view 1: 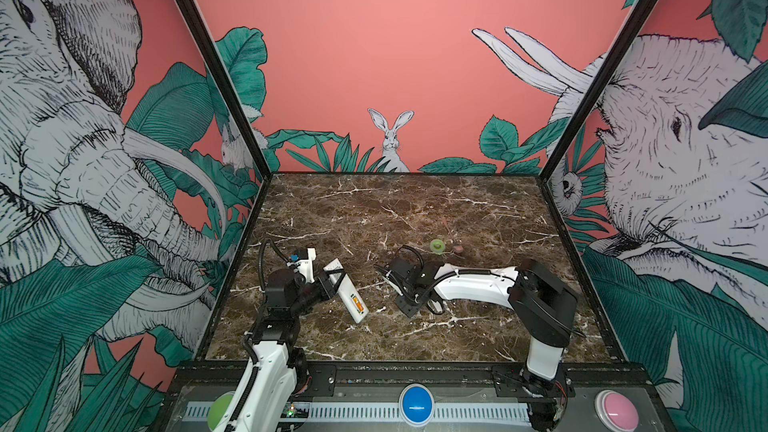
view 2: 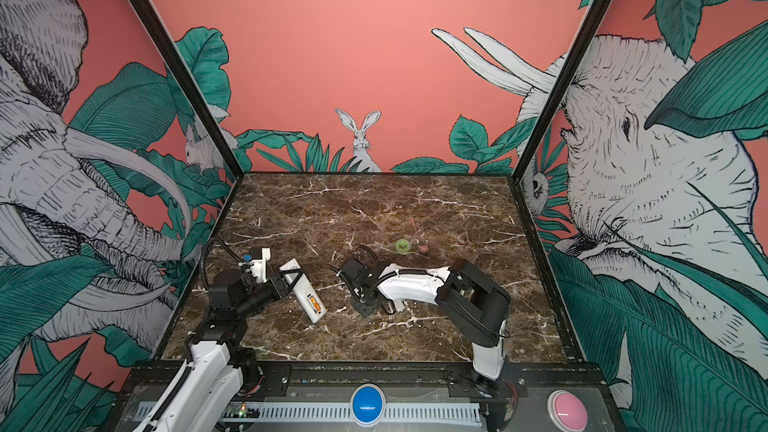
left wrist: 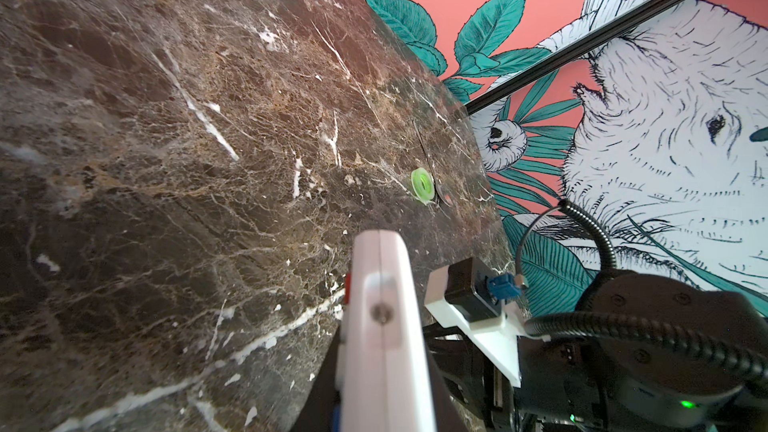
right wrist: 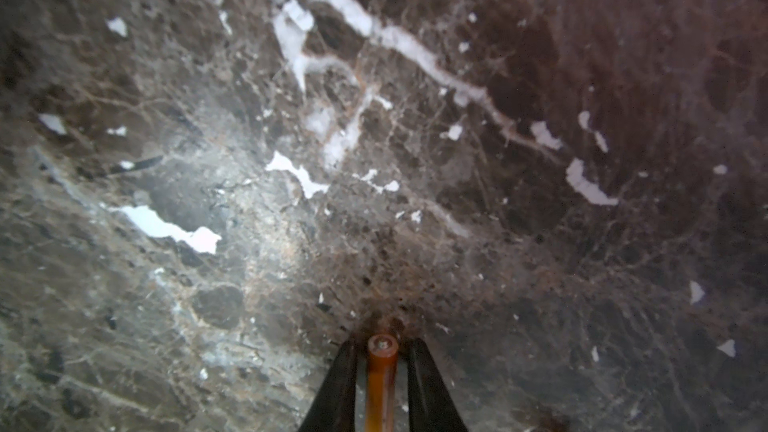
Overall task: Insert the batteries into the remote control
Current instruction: 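Lift the battery with the right gripper and carry it toward the remote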
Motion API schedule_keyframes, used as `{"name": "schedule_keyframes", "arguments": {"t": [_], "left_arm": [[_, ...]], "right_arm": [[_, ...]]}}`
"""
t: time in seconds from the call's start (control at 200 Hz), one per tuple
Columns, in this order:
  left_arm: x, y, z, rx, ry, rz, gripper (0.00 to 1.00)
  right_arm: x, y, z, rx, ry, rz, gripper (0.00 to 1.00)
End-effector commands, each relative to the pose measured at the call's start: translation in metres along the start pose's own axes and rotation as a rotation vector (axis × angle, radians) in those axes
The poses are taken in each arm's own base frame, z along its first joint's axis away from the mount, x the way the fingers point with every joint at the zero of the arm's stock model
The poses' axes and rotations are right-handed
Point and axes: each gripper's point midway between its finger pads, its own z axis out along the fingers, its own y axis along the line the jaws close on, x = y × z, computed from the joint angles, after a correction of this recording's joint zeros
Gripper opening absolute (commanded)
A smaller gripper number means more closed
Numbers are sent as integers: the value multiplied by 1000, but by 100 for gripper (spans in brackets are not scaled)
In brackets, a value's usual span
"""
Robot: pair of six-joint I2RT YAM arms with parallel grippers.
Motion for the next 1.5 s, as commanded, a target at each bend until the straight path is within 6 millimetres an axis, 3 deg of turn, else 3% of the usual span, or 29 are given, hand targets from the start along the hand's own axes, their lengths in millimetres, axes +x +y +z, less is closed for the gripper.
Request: {"name": "schedule_keyframes", "arguments": {"t": [0.0, 0.27, 0.62, 0.91, 1.275, 1.315, 1.495], "left_arm": [[-4, -8, -1, 41, -22, 21, 0], [-4, -9, -2, 45, -25, 23, 0], [-5, -11, -2, 55, -30, 22, 0], [-7, -11, 1, 70, -36, 5, 0], [-10, -12, 2, 72, -37, 2, 0], [-11, -13, 2, 73, -36, -1, 0], [-13, -15, 3, 84, -41, 0, 0]], "right_arm": [[5, -6, 6, 47, 43, -25, 20], [8, -8, 9, 52, 58, -30, 12], [9, -5, -4, 28, 24, -7, 1], [-19, 9, -32, -58, -178, -47, 0], [-28, 17, -55, -104, -308, -104, 0], [-35, 18, -72, -111, -364, -110, 0], [-40, 20, -88, -123, -441, -137, 0]]}}
